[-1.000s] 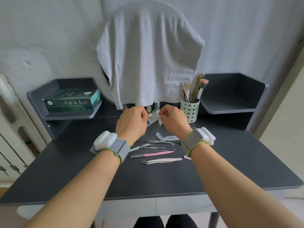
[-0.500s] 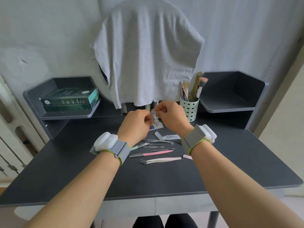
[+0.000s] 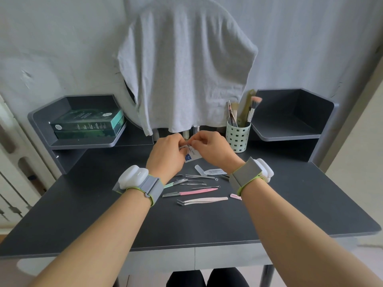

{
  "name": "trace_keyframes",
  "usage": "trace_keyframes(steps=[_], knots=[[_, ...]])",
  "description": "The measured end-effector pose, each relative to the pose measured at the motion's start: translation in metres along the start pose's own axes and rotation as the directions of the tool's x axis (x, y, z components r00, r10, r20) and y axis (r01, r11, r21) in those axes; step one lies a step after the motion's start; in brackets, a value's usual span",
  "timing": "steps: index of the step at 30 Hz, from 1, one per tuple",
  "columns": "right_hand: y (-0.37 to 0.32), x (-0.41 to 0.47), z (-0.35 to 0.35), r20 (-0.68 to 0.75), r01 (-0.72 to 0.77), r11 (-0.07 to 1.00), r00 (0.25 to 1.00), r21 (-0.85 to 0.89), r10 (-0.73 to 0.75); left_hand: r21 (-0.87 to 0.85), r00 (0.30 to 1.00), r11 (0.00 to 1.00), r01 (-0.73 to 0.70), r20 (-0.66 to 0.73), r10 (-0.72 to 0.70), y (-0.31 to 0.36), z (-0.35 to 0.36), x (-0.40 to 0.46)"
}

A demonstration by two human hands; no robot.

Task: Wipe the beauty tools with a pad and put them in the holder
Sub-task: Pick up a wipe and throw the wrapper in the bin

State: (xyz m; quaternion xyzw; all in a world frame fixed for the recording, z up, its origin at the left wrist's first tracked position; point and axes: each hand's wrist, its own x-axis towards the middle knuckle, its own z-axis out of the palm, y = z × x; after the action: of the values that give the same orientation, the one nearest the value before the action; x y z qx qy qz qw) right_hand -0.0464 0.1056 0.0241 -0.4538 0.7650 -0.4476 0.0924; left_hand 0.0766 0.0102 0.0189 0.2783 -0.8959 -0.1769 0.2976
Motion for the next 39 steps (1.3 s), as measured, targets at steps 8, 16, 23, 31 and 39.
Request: trace_keyframes(steps=[8,16,23,31,39], knots=[[-0.001,-0.002,0.004,0.014,0.021,0.999,1.0,0.038,-0.022,-0.015,0.999,1.0,0.017,-0.036,-0.017,-0.003,0.0,-0.001],[0.002,0.0,0.004,0.003,0.034,0.999,0.999,0.007,-0.034,-0.014,1.0,1.0,0.012,-0.028,-0.013,-0.004,-0.003,0.0],[0.003,0.0,0.004,-0.013,0.057,0.998,0.998,-0.007,-0.057,0.039,0.999,0.999,0.034,-0.011,-0.034,0.001,-0.006,0.001],[0.0,0.002,0.005,-0.064,0.08,0.996,0.995,-0.047,-0.082,0.08,0.999,0.996,0.039,0.027,-0.041,0.002,-0.005,0.001],[-0.003,0.006,0.011,-0.14,0.011,1.0,0.99,-0.013,-0.013,0.052,0.998,0.998,0.041,0.045,-0.044,0.002,-0.005,0.002]])
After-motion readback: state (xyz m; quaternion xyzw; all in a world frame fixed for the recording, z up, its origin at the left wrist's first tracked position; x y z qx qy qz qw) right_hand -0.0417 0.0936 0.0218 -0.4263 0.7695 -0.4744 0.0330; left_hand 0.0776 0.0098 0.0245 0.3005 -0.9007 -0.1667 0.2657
